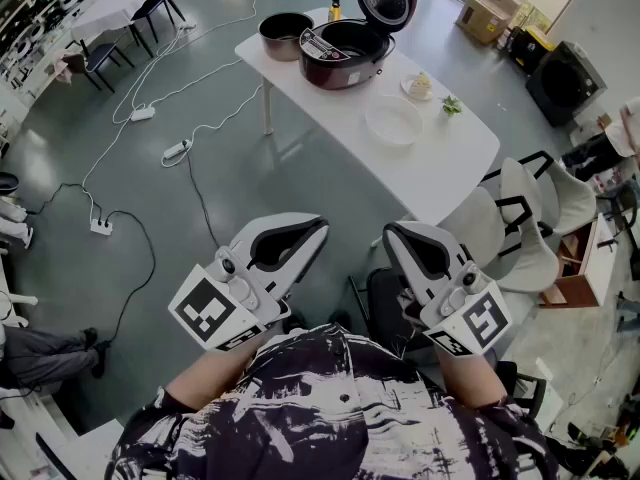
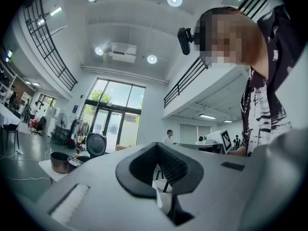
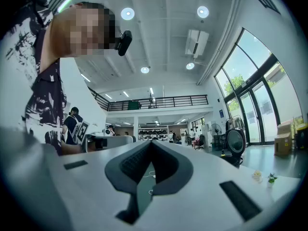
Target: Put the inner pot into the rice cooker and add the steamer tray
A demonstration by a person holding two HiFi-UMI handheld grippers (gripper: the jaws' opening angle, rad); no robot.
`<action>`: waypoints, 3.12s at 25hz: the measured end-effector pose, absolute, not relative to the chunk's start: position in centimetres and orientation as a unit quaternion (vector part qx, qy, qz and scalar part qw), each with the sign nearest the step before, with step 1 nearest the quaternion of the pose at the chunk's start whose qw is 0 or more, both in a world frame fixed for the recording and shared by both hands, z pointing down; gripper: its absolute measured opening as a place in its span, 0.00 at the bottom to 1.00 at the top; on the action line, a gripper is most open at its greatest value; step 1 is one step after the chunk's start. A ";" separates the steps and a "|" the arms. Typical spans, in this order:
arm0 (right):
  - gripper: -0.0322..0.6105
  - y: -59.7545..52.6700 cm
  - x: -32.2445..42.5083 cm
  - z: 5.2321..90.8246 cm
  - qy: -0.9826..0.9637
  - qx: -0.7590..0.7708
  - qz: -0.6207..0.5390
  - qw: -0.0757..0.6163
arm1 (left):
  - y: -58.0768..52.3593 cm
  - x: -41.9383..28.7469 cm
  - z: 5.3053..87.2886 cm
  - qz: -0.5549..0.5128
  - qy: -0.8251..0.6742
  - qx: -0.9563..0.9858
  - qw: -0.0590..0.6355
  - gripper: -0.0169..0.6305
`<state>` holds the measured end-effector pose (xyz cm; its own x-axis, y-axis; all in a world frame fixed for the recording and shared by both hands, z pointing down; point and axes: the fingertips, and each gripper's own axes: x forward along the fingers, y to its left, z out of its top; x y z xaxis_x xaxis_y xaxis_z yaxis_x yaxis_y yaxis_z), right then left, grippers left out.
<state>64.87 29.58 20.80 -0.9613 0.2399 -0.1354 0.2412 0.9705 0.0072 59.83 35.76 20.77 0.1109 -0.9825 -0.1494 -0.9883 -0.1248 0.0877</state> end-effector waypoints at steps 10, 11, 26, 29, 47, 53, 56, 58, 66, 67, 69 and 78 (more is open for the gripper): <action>0.05 30.2 64.6 21.0 0.990 0.127 -0.005 0.067 | 36.2 59.5 20.9 0.086 0.662 -0.744 0.017 0.03; 0.05 30.2 64.5 21.0 0.990 0.128 -0.005 0.066 | 36.2 59.5 20.9 0.086 0.662 -0.745 0.017 0.03; 0.91 31.1 62.6 21.5 0.987 0.136 -0.031 0.085 | 36.9 58.7 20.5 0.088 0.667 -0.739 0.020 0.03; 0.91 31.2 62.0 21.6 0.986 0.138 -0.034 0.084 | 37.3 58.2 20.7 0.089 0.670 -0.737 0.020 0.03; 0.91 33.3 54.4 23.7 0.991 0.122 -0.030 0.056 | 39.6 48.5 22.8 0.102 0.675 -0.731 0.008 0.03; 0.91 29.8 50.6 24.6 0.989 0.131 -0.038 0.062 | 36.4 44.4 23.3 0.096 0.688 -0.719 0.013 0.03; 0.91 27.2 47.9 24.6 0.986 0.145 -0.041 0.065 | 33.7 41.8 23.3 0.088 0.694 -0.714 0.013 0.03; 0.91 25.5 46.1 24.6 0.985 0.156 -0.041 0.067 | 31.7 40.1 23.1 0.085 0.699 -0.710 0.016 0.03; 0.91 20.5 38.7 24.8 0.979 0.191 -0.042 0.063 | 26.4 33.7 23.0 0.077 0.714 -0.696 0.014 0.03; 0.91 20.2 37.7 24.8 0.978 0.193 -0.045 0.061 | 26.1 32.8 23.0 0.076 0.715 -0.695 0.012 0.03; 0.91 19.8 35.7 24.8 0.978 0.194 -0.047 0.059 | 25.6 30.7 22.9 0.075 0.715 -0.695 0.011 0.03; 0.91 18.1 23.7 24.9 0.988 0.139 -0.035 0.049 | 22.8 18.2 23.3 0.087 0.665 -0.742 0.005 0.03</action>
